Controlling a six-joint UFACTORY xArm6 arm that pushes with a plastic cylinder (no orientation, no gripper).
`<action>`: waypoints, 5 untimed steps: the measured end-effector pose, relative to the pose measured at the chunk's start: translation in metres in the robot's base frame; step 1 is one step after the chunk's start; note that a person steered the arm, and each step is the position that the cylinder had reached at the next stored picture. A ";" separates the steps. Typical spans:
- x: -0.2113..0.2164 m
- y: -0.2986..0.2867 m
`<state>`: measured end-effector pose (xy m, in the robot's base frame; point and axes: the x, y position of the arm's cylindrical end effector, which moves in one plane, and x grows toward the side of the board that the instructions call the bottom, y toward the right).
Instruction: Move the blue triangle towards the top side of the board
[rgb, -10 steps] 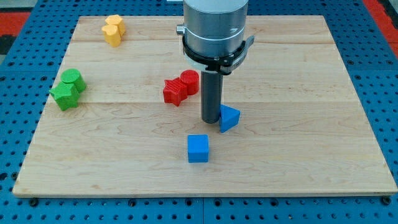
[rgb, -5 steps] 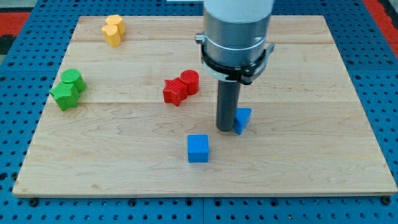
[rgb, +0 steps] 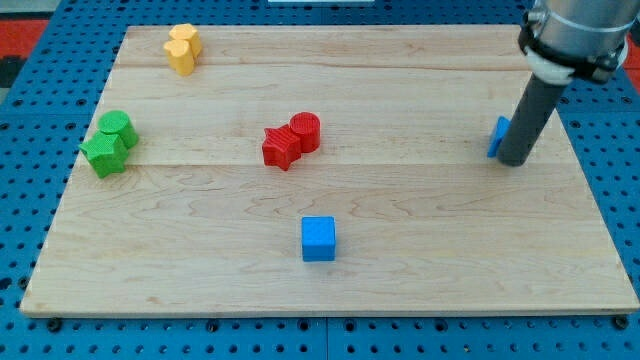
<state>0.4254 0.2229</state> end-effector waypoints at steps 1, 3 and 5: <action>-0.048 0.009; -0.122 -0.032; -0.160 -0.030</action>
